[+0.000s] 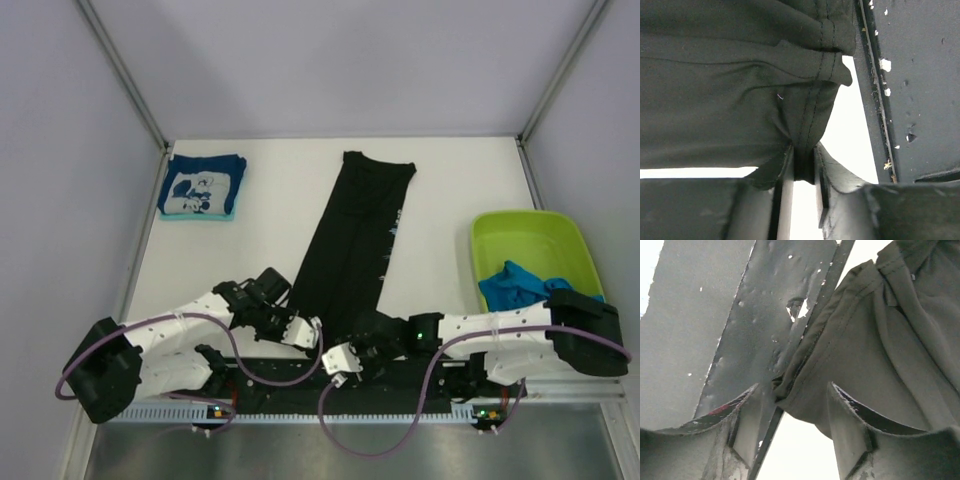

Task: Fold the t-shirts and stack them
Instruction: Grab the bottom of the folded rectangular tshirt with both arms, then fold the folded rectangular tshirt in 1/3 of the way

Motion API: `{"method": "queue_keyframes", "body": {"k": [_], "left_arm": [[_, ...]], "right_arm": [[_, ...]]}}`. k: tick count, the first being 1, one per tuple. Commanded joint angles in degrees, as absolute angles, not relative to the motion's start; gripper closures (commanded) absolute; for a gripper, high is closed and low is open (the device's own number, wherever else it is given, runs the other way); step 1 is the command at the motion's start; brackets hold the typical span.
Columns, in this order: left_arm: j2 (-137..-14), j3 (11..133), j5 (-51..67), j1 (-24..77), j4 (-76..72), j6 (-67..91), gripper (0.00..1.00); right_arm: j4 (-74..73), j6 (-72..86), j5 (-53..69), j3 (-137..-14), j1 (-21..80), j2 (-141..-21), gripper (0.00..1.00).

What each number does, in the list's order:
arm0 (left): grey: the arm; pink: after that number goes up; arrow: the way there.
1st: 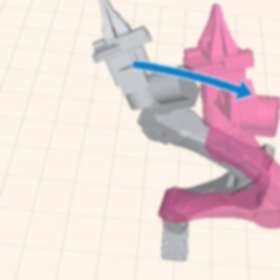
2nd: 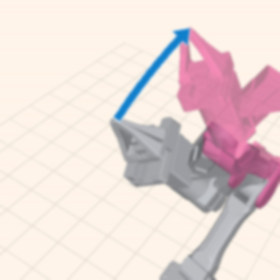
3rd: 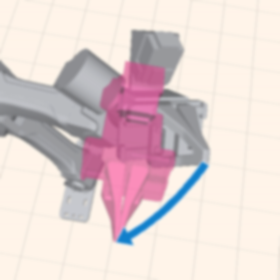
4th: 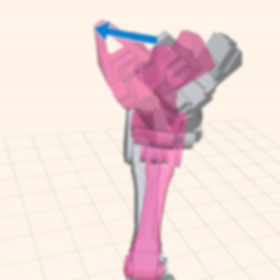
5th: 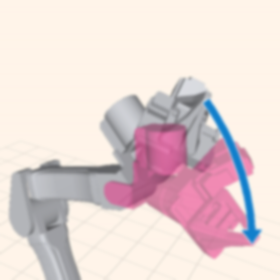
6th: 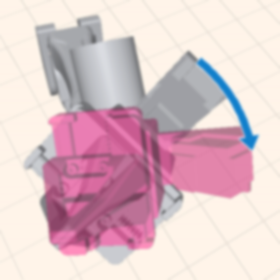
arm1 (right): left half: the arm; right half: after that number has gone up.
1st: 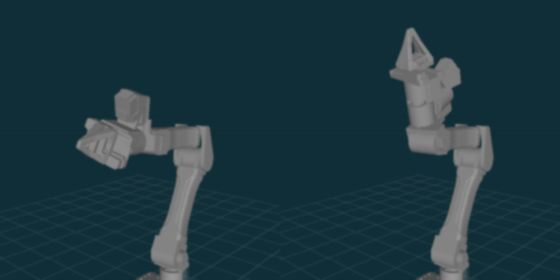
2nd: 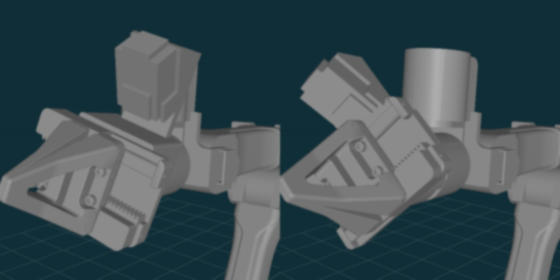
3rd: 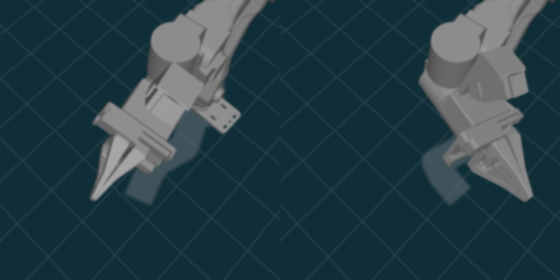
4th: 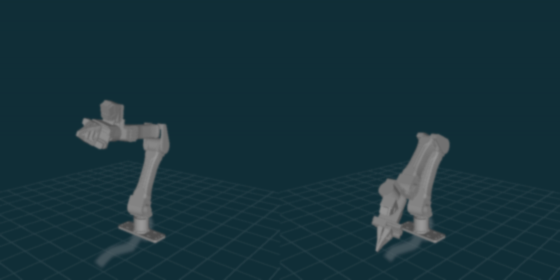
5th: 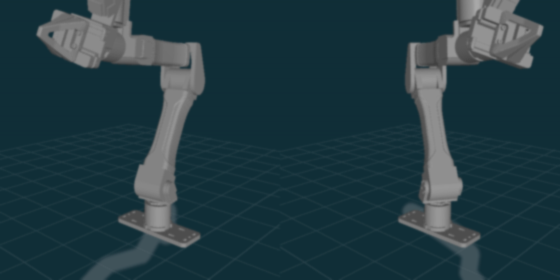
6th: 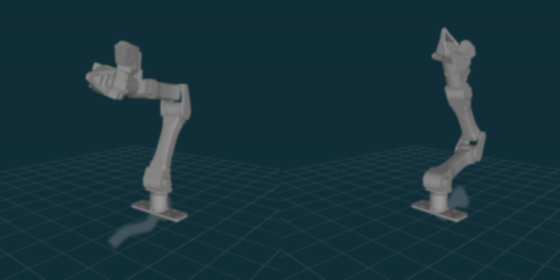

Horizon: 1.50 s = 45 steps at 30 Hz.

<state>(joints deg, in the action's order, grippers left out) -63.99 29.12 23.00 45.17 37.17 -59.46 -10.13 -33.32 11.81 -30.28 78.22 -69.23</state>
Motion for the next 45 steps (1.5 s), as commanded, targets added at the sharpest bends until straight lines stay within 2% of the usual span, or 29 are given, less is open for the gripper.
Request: {"method": "queue_keyframes", "body": {"k": [1, 3, 4, 6, 7, 13, 17, 22, 28, 32, 36, 45], "left_arm": [[-63.37, 29.27, 24.25, 45.44, 40.34, -59.42, 0.79], [-64.24, 29.35, 24.7, 45.44, 40.78, -58.63, 0.82], [-64.86, 29.7, 24.35, 45.44, 41.39, -58.28, 0.9], [-65.65, 30.23, 23.04, 45.44, 42.01, -57.31, 1.0], [-66.0, 30.5, 22.42, 45.53, 42.62, -56.96, 1.0], [-66.89, 36.9, 27.41, 45.79, 48.61, -51.52, 1.0], [-66.53, 43.22, 23.31, 45.62, 43.08, -41.95, 1.0], [-74.33, 56.75, 20.22, 41.15, 43.15, -38.59, 1.0], [-90.06, 73.54, 13.1, 37.18, 43.85, -37.71, 1.0], [-99.47, 85.14, 12.48, 34.28, 45.88, -37.62, 1.0], [-104.93, 90.34, 11.61, 31.65, 43.6, -38.23, 1.0], [-114.43, 97.47, 11.34, 29.18, 39.29, -39.2, 1.0]], "right_arm": [[-3.87, -37.34, 10.46, -29.62, 79.63, -75.31, 0.51], [-4.04, -38.4, 11.24, -29.44, 79.89, -77.68, 0.63], [-4.65, -38.76, 11.6, -29.44, 80.15, -78.22, 0.72], [-6.58, -38.67, 10.81, -29.97, 80.68, -78.14, 0.9], [-8.51, -38.5, 10.9, -30.32, 80.68, -77.18, 0.99], [-14.67, -32.8, 10.99, -30.24, 79.81, -62.17, 1.0], [-15.82, -29.53, 13.01, -29.01, 70.43, -53.02, 1.0], [-13.9, -31.11, 16.07, -30.06, 53.56, -50.89, 1.0], [-4.84, -33.3, 20.73, -33.92, 37.64, -59.4, 1.0], [-0.9, -34.19, 24.95, -36.91, 28.32, -66.43, 1.0], [6.23, -35.24, 28.47, -38.57, 24.09, -71.44, 1.0], [1.24, -40.25, 30.85, -51.58, 19.6, -87.97, 1.0]]}}
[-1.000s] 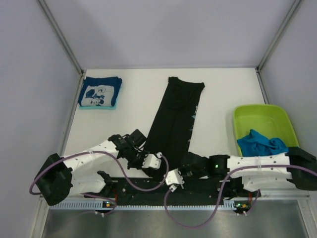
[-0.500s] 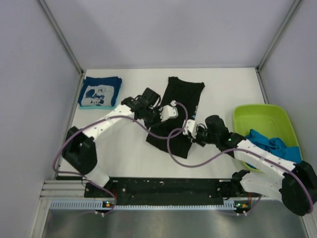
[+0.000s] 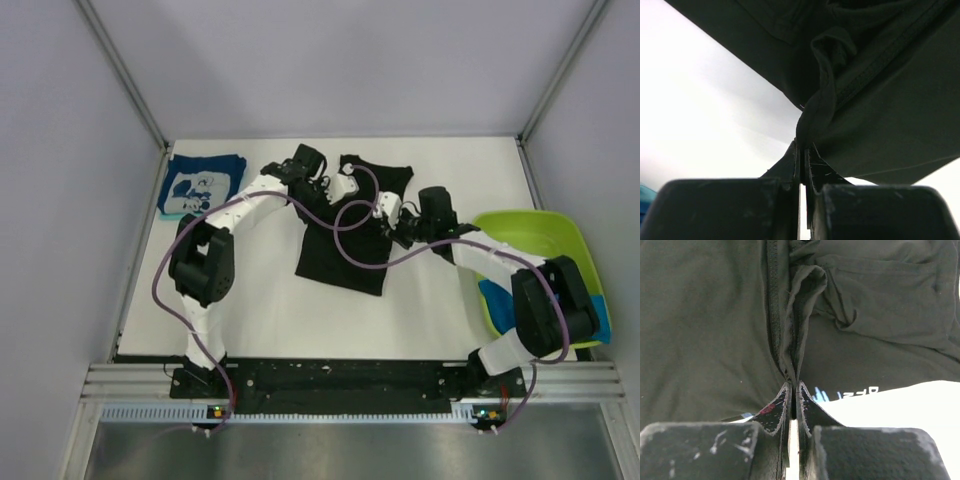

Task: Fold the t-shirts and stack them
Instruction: Fold the folded rectangular tshirt in 1/3 of the way

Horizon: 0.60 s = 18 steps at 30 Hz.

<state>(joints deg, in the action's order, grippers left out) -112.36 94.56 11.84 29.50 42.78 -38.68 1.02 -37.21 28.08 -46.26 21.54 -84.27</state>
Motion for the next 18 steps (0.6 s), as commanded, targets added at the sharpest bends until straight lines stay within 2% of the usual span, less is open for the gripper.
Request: {"method": "queue_keyframes", "body": {"k": [1, 14, 15, 18], "left_arm": [[-115.04, 97.73, 11.51, 29.18, 38.77, -39.37, 1.0], [-120.06, 99.67, 8.7, 28.74, 33.58, -39.29, 1.0], [-120.41, 99.84, 8.44, 28.83, 33.31, -39.29, 0.96], [-121.11, 99.84, 6.52, 28.83, 30.25, -38.24, 0.75]], "right_arm": [[0.8, -40.43, 30.85, -52.46, 19.08, -88.5, 1.0], [-9.14, -44.56, 28.74, -60.73, 17.32, -96.59, 1.0], [-9.31, -44.39, 28.65, -60.91, 16.88, -96.85, 1.0], [-9.23, -42.63, 24.8, -62.74, 15.3, -99.39, 0.89]]}}
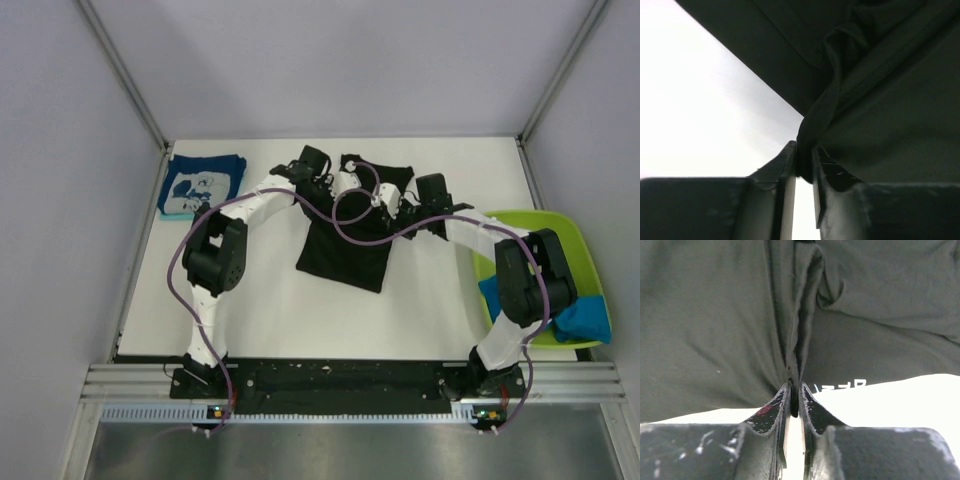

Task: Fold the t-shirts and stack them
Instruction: Fold the folded rectangular tshirt in 1/3 of the way

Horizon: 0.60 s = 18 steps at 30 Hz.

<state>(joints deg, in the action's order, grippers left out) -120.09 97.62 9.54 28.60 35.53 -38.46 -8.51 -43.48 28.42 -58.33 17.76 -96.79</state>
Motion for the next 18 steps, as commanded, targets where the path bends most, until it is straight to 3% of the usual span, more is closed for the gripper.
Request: {"method": "queue_keyframes", "body": {"k": [1, 6, 8, 11, 13, 18], "left_arm": [[-121.55, 100.1, 5.29, 28.74, 28.49, -37.54, 0.7], [-123.75, 105.18, -7.1, 28.22, 19.96, -34.11, 0.43], [-124.8, 109.22, -9.05, 27.08, 19.86, -32.35, 0.35], [-123.85, 113.55, -6.17, 24.44, 23.02, -29.54, 0.34], [-119.99, 111.38, 2.15, 22.95, 26.09, -30.14, 0.41], [-103.31, 86.72, 30.09, 22.68, 29.88, -48.3, 0.51]], "right_arm": [[-8.97, -41.93, 23.48, -63.97, 14.68, -100.27, 0.86], [-3.87, -32.8, 17.94, -72.32, 12.57, -104.32, 0.7], [-3.78, -29.02, 17.14, -74.96, 11.87, -104.24, 0.7], [-4.13, -27.86, 19.5, -72.79, 11.78, -99.69, 0.69], [-3.34, -30.48, 22.84, -67.27, 13.61, -93.11, 0.66], [-7.02, -43.76, 26.19, -51.7, 23.97, -78.33, 0.54]]}}
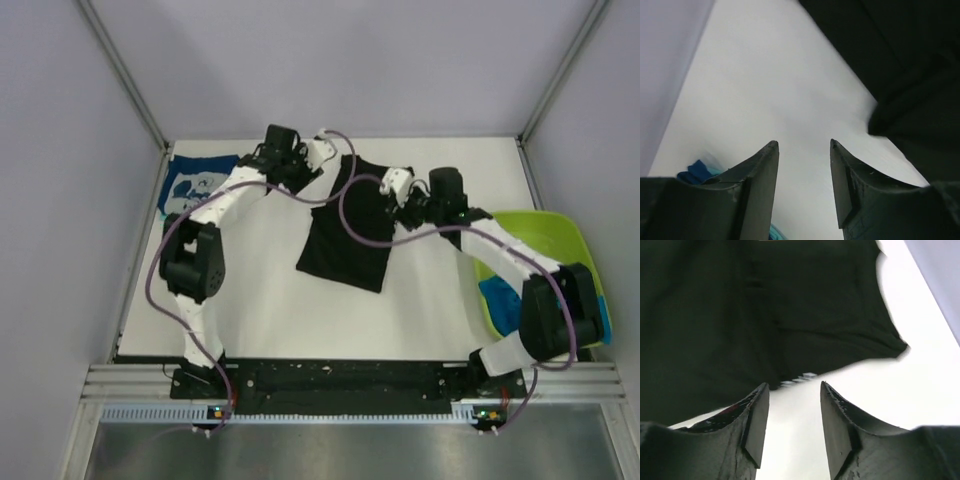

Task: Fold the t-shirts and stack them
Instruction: Fold the folded rectangular tshirt in 1/3 of the way, then grab one side of the 2/3 rectangular tshirt with both arms

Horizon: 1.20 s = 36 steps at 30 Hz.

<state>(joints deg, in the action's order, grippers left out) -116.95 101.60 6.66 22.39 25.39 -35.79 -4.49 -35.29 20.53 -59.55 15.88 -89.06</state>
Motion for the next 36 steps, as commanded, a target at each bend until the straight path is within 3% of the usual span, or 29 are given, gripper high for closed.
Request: {"method": "queue_keyframes", "body": {"k": [1, 4, 8, 20, 23, 25, 29, 31, 36], "left_arm": [[-100.49, 82.22, 33.45, 23.02, 30.93, -52.95, 0.5], [-93.62, 69.3, 37.26, 23.99, 31.38, -63.34, 0.41], [-91.58, 60.66, 33.41, 26.62, 29.19, -68.29, 0.34], [-98.34, 58.89, 21.98, 29.53, 26.45, -69.35, 0.34], [-99.31, 58.8, 20.48, 29.71, 25.93, -69.17, 0.41], [-99.67, 58.8, 20.3, 29.71, 25.14, -68.3, 0.52], [-99.41, 58.97, 20.04, 29.71, 24.43, -66.36, 0.96], [-98.44, 58.8, 19.86, 29.79, 25.57, -65.57, 1.0], [-92.21, 56.7, 20.74, 29.88, 29.61, -62.06, 1.0]], "right_arm": [[-8.25, -44.81, 26.02, -49.33, 25.73, -76.14, 0.53], [-11.24, -46.49, 21.46, -43.0, 32.67, -72.16, 0.48], [-13.01, -45.62, 15.13, -38.77, 39.8, -72.68, 0.46], [-13.01, -42.98, 11.52, -39.2, 43.06, -82.09, 0.47], [-11.08, -42.02, 11.78, -39.29, 43.24, -83.05, 0.48], [-9.33, -41.05, 11.52, -39.29, 43.24, -83.76, 0.52], [-10.71, -40.34, 10.2, -40.08, 43.33, -85.52, 0.91], [-11.86, -40.52, 9.76, -39.9, 43.68, -84.21, 1.0], [-17.29, -37.54, 12.3, -40.34, 45.52, -75.34, 1.0]]}}
